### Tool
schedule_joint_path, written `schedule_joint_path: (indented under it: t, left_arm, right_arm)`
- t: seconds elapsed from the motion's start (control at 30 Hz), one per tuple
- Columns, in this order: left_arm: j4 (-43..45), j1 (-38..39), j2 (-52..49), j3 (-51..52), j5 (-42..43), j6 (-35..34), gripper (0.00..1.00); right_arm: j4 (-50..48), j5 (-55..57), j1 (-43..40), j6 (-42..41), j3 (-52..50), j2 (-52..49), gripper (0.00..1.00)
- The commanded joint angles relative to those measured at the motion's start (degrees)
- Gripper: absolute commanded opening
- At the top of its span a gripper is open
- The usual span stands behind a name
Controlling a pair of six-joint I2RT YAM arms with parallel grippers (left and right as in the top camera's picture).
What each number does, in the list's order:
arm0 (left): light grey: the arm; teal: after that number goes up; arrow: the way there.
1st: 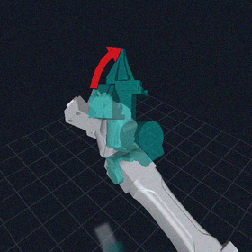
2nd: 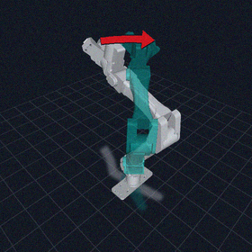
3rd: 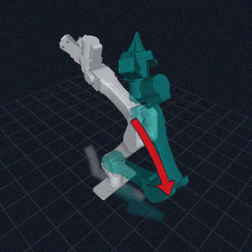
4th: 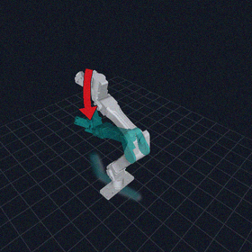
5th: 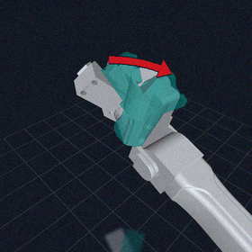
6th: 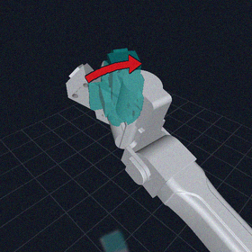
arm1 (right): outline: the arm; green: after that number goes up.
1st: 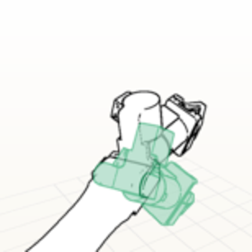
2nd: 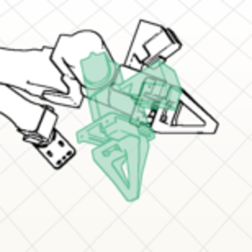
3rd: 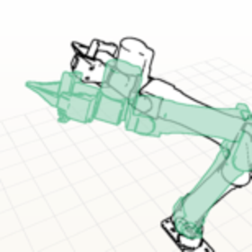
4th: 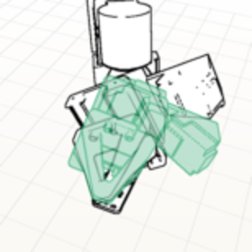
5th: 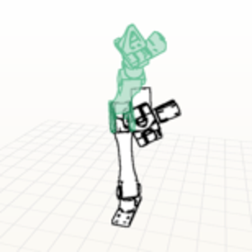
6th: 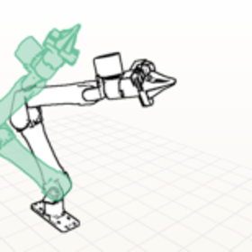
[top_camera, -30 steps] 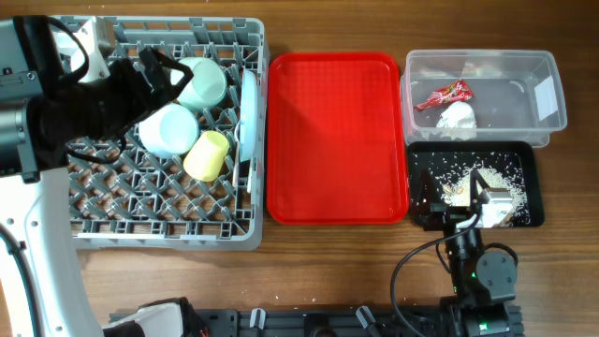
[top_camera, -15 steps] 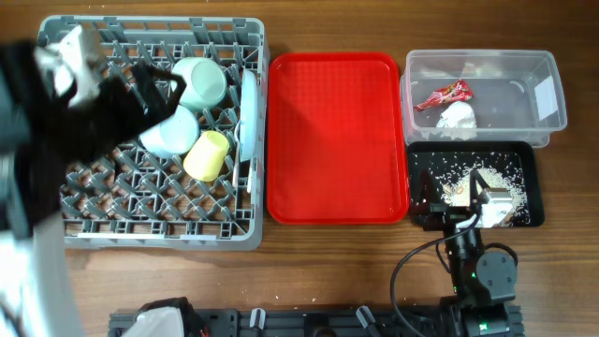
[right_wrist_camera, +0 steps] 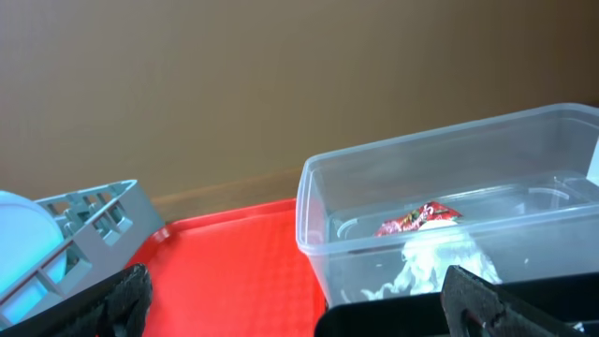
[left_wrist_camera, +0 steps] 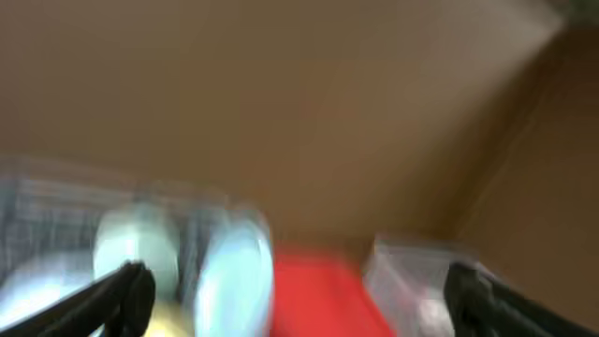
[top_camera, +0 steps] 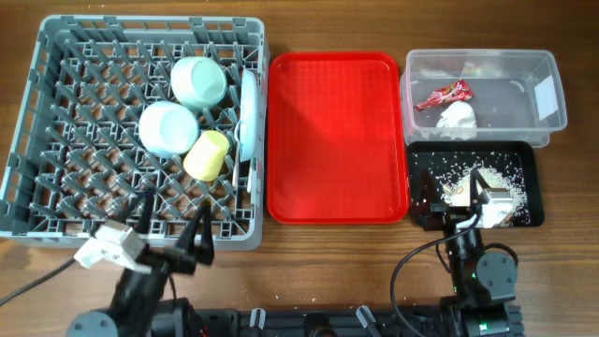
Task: Sort waste into correct bins and load items into the dishwasher rack
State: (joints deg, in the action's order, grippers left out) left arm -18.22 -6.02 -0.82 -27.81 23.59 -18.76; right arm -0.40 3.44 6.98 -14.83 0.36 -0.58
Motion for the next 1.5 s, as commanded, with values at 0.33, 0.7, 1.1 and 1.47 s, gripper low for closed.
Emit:
schedule_joint_path:
  t: [0.33,0.7,1.1,1.47]
  left_arm:
    - [20.92,6.67,0.46,27.5,-15.87,0.33,1.0]
    - [14.29,6.67,-2.36,27.47,-17.92,0.48,1.0]
    - [14.29,6.58,-2.32,27.47,-17.92,0.48,1.0]
    - [14.29,5.11,0.55,27.47,-17.92,0.48,1.0]
  right_arm:
    - [-0.33,-0.52,0.24,0.46,-0.04,0.37,1.0]
    - [-0.33,-0.52,0.24,0.48,-0.04,0.37,1.0]
    - [-0.33,-0.52,0.24,0.44,-0.04,0.35,1.0]
    - [-0.33,-0.52,0.24,0.46,-0.04,0.33,0.99]
